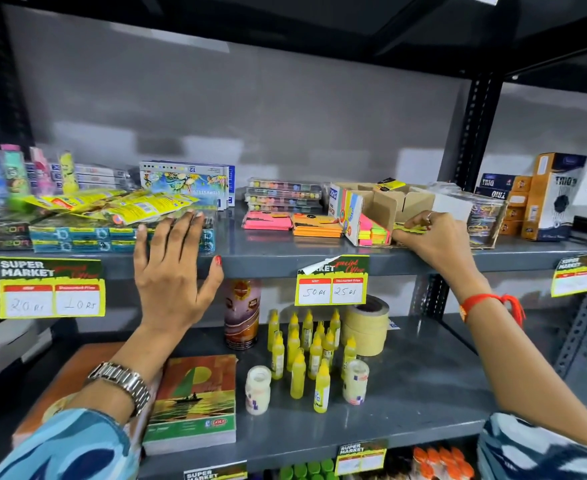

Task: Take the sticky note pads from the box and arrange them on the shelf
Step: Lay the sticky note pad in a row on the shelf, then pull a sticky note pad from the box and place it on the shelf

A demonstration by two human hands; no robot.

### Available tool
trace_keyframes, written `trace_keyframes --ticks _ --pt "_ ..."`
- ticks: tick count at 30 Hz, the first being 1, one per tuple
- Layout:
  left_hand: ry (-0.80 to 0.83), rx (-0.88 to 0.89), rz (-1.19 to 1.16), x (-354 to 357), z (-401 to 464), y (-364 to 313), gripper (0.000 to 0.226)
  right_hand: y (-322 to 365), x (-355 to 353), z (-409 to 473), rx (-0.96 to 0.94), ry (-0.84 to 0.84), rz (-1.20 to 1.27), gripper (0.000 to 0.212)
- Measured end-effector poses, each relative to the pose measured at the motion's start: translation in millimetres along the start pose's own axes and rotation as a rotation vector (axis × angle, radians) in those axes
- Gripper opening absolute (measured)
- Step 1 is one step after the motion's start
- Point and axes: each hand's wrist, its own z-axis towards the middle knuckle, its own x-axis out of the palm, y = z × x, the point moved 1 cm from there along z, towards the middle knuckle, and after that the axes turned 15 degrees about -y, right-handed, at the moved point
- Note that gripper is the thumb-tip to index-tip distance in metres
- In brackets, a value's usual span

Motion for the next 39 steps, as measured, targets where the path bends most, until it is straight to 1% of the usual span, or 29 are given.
trace_keyframes --ticks 3,6,8,9,11,13,15,16,18,20,24,26,28,30,35,39 --pt "-0.001 -0.013 -0.004 1.1 0.1 -0.6 0.058 -0.7 -0.8 -4.3 -0.055 0.009 0.000 0.042" --pt "0.000 -0.022 -0.005 1.4 -0.5 -0.4 0.057 5.6 -1.8 -5.8 -0.037 0.078 0.003 0.058" --pt "0.001 -0.023 -0.007 1.6 -0.7 0.3 0.057 8.4 0.5 -5.9 -0.014 0.123 -0.061 0.062" --pt "0.002 -0.022 -0.009 1.6 -0.6 0.4 0.057 9.6 1.9 -5.9 -0.024 0.114 -0.105 0.064" --pt "0.003 -0.019 -0.010 1.5 -0.3 0.9 0.057 13.9 6.2 -6.5 -0.096 0.002 -0.122 0.067" --pt "0.000 -0.014 -0.004 1.6 0.5 2.0 0.057 27.9 8.1 -9.0 -0.162 -0.175 -0.021 0.064" --pt "-0.002 -0.010 0.003 1.7 0.8 2.0 0.057 54.2 4.7 -15.6 -0.270 -0.300 0.121 0.046" --pt "-0.002 -0.009 0.005 2.0 0.5 1.4 0.057 70.7 2.1 -21.0 -0.342 -0.305 0.161 0.038" --pt "0.000 -0.006 0.006 1.9 0.8 1.9 0.057 102.4 5.4 -28.4 -0.476 -0.205 0.149 0.032" --pt "0.001 -0.002 0.001 1.3 0.8 2.7 0.058 124.3 18.8 -29.3 -0.551 -0.040 0.035 0.035" --pt "0.009 0.003 -0.003 0.8 0.9 2.6 0.056 141.2 53.7 -21.9 -0.569 0.258 -0.214 0.054" --pt "0.009 0.007 0.003 1.3 0.7 3.3 0.057 140.6 68.6 -19.3 -0.560 0.344 -0.277 0.061" --pt "0.002 0.011 0.000 2.0 0.4 3.6 0.056 138.0 76.1 -15.5 -0.563 0.366 -0.292 0.058" --pt "-0.007 0.012 -0.002 2.6 -0.2 3.7 0.056 134.9 77.3 -12.5 -0.599 0.352 -0.297 0.053" --pt "-0.024 0.009 -0.005 4.3 -1.2 3.6 0.056 130.1 67.5 -18.0 -0.827 0.206 -0.282 0.035" --pt "-0.019 0.003 -0.007 4.5 -1.8 4.0 0.056 129.5 70.3 -25.2 -0.919 0.114 -0.317 0.028"
